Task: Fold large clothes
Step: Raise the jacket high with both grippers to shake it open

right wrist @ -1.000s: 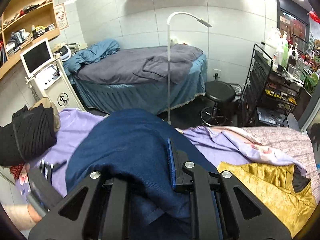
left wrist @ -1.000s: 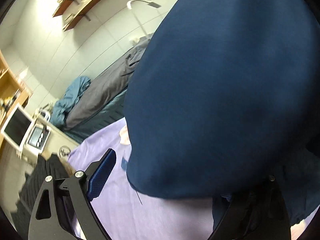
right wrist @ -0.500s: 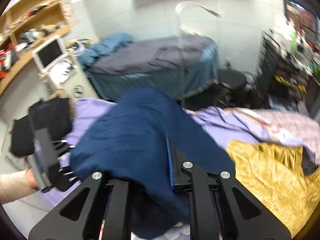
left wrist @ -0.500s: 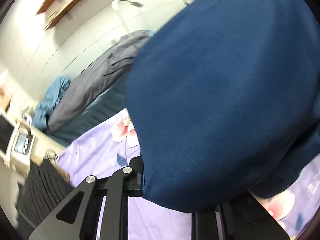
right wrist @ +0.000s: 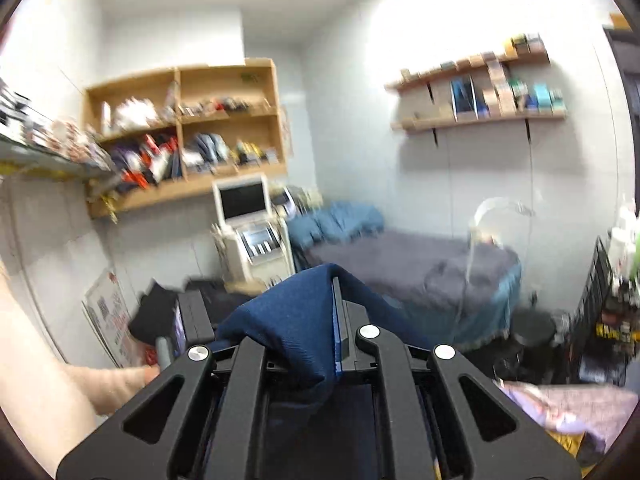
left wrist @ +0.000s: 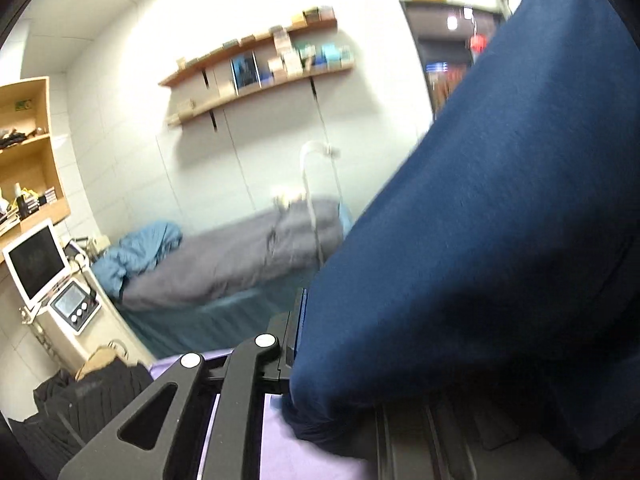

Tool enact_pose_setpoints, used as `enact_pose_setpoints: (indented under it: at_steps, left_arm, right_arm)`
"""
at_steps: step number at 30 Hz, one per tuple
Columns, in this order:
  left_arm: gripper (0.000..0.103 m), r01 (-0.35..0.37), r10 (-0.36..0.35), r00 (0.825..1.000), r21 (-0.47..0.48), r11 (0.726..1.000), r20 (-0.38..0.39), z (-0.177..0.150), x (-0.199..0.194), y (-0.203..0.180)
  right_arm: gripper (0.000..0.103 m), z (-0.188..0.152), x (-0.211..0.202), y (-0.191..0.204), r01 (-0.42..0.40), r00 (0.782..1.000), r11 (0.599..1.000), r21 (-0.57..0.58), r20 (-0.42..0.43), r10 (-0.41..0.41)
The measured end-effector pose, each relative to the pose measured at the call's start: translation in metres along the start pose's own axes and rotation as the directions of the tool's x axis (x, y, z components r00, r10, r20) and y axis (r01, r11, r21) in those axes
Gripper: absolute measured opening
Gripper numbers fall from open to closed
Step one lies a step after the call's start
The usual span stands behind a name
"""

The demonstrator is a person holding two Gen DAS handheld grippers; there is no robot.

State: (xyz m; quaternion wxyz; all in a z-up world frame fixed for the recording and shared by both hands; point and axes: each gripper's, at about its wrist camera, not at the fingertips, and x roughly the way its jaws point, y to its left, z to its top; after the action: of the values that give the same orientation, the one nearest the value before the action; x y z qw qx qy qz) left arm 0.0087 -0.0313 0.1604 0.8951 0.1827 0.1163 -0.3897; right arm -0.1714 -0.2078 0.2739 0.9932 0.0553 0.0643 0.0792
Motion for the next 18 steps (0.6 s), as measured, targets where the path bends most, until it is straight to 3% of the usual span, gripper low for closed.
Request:
enact_pose_setpoints:
  at_steps: [4,6,9,11,15,16,18]
  left_arm:
    - [0.011,-0.003,0.011,0.990,-0.055,0.998,0.142,0.046,-0.060,0.013]
    - [0.011,0.020,-0.001,0.973,-0.080,0.997,0.229,0.067,-0.095,0.021]
    - [0.011,0.008,0.018,0.937,-0.072,0.997,0.349,0.096,-0.140,0.017]
    - [0.011,0.018,0.025,0.911,-0.098,0.995,0.412,0.115,-0.163,0.017]
    - [0.011,0.038,0.049,0.859,-0.158,0.987,0.510,0.154,-0.194,0.031]
    - [0.011,0.025,0.065,0.849,-0.163,0.986,0.525,0.159,-0.198,0.030]
    - [0.011,-0.051,0.131,0.845,-0.165,0.985,0.519,0.165,-0.194,0.022]
  right_arm:
    - [0.008,0.037,-0.045,0.036,-0.087,0.990,0.993,-0.083,0.101,0.095]
    - [0.008,0.057,-0.069,0.049,-0.131,0.973,0.986,-0.103,0.175,0.148]
    - [0.008,0.084,-0.096,0.057,-0.209,0.930,0.968,-0.137,0.279,0.240]
    - [0.008,0.102,-0.111,0.064,-0.275,0.885,0.945,-0.179,0.336,0.321]
    - [0.008,0.129,-0.121,0.059,-0.364,0.820,0.912,-0.191,0.400,0.410]
    - [0.008,0.133,-0.118,0.051,-0.372,0.814,0.912,-0.170,0.412,0.409]
    - [0.008,0.138,-0.103,0.028,-0.363,0.832,0.928,-0.087,0.419,0.365]
